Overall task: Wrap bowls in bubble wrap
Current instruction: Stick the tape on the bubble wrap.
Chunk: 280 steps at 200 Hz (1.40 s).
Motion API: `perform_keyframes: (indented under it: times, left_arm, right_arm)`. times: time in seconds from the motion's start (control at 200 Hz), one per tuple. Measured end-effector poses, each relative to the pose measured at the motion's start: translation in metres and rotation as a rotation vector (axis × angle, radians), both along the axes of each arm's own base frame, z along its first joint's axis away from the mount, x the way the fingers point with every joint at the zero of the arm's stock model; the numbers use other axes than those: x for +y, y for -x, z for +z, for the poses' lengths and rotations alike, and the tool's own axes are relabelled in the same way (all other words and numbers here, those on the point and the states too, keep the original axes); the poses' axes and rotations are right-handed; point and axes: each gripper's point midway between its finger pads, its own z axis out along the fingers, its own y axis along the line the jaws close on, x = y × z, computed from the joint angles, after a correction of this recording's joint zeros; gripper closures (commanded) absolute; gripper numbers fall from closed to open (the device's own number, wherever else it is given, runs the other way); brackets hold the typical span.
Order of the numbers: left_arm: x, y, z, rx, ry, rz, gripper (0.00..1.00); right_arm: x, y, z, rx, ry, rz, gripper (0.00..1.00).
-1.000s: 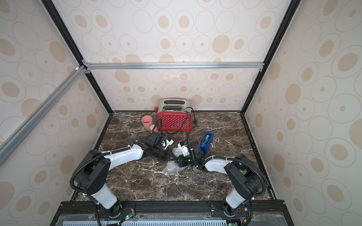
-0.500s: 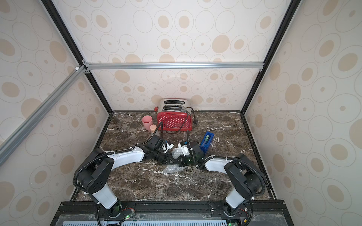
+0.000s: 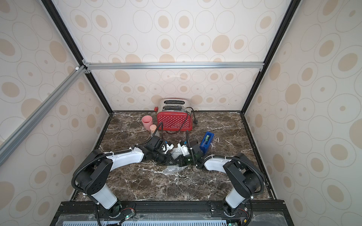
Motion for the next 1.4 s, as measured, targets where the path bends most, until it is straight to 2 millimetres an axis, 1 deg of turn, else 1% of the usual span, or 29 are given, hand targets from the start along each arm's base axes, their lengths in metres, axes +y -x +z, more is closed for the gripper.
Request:
perform_keyframes:
  times: [0.31,0.566,0.716,0.816,0.947,1.072,1.402]
  left_arm:
    - [-0.006,0.010,0.000,-0.012,-0.003,-0.044,0.85]
    - [-0.004,0.018,0.010,-0.019,-0.003,-0.059,0.84]
    - [-0.002,0.021,0.009,-0.014,-0.012,-0.066,0.84]
    - [-0.001,0.022,0.006,-0.007,-0.021,-0.072,0.85]
    - [0.001,0.023,0.000,0.006,-0.040,-0.072,0.85]
    - [0.001,0.022,0.000,0.001,-0.045,-0.073,0.86]
    - [0.001,0.021,0.000,-0.006,-0.051,-0.075,0.86]
  right_arm:
    - [0.001,0.002,-0.001,0.010,0.000,0.007,0.96]
    - [0.002,-0.001,0.000,0.005,-0.001,0.004,0.96]
    - [0.002,-0.002,0.000,0.006,-0.001,0.004,0.95]
    - [0.002,-0.002,0.001,0.011,0.002,0.004,0.90]
    - [0.003,-0.001,0.003,0.015,-0.001,0.009,0.79]
    - [0.004,-0.001,0.006,0.018,-0.001,0.010,0.69]
    - [0.002,0.000,0.012,0.017,0.007,0.007,0.58]
